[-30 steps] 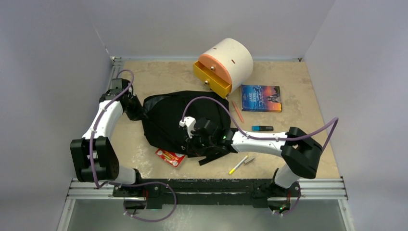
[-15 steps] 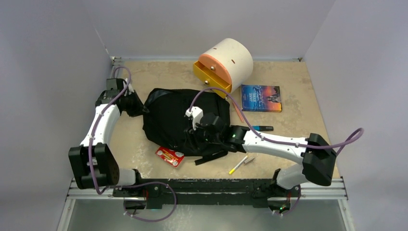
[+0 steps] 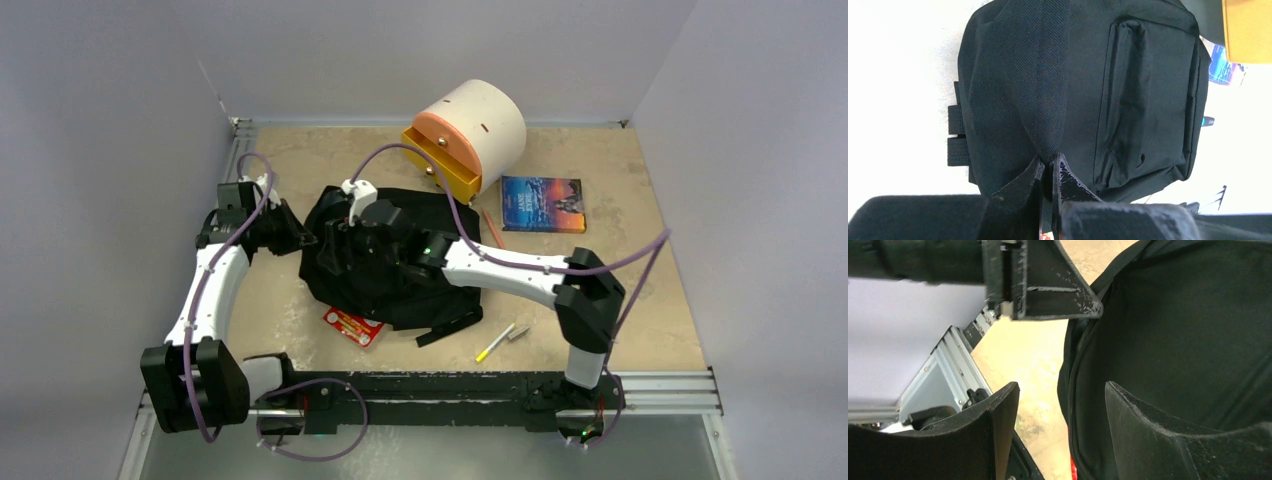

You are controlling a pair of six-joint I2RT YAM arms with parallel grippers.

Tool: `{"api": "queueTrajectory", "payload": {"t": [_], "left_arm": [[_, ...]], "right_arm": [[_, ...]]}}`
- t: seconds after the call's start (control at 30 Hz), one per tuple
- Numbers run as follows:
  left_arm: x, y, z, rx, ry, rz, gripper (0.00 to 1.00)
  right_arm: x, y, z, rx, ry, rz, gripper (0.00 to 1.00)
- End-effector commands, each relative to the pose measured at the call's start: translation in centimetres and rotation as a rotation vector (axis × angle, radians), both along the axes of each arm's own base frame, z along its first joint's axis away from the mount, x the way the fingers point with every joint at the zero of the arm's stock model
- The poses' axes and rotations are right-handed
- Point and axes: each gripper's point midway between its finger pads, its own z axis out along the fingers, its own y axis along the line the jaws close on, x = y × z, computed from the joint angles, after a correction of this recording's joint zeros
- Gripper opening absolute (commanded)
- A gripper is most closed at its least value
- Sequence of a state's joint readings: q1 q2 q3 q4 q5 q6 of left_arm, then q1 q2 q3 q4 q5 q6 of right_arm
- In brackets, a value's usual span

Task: Pack the student bag
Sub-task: Unzip the student bag at the center of the board, then adjust the student bag at the center of the board.

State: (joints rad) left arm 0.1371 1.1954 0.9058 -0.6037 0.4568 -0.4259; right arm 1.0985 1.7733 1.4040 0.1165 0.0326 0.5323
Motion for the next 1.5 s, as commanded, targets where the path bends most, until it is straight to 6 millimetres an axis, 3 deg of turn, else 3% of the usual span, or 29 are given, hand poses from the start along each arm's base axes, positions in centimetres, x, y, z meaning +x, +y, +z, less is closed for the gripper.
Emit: {"api": "queueTrajectory", "payload": {"t": [0.0,0.23,0.4,0.67,1.23,1.47], "left_arm": [[0.0,-0.1,1.4,-0.002,-0.06,-0.007,0.0],[-1.3,3.4,-2.3,0.134,0.136,0.191,0.0],[-1.5,4.1,-3.8,0.16,0.218,0.225,0.0],[-1.7,4.3,-4.6,0.167,0.247,0.23,0.0],[-1.6,3.9,-4.5,0.15,0.237,0.211,0.0],[-1.6,3.8,-4.5,0.148,0.236,0.21,0.0]], "right_arm": [[0.5,2.6,0.5,0.047,0.077,-0.008,0.67],[1.3,2.4,-2.8,-0.031,0.119,-0.065,0.67],[1.2,2.5,-4.6,-0.074,0.131,-0.049,0.64],[0.9,2.8,-6.1,-0.108,0.139,-0.013,0.64],[2.4,6.0,-8.2,-0.136,0.127,0.005,0.64],[2.7,5.5,-10.3,-0.193,0.111,-0.004,0.63]]}}
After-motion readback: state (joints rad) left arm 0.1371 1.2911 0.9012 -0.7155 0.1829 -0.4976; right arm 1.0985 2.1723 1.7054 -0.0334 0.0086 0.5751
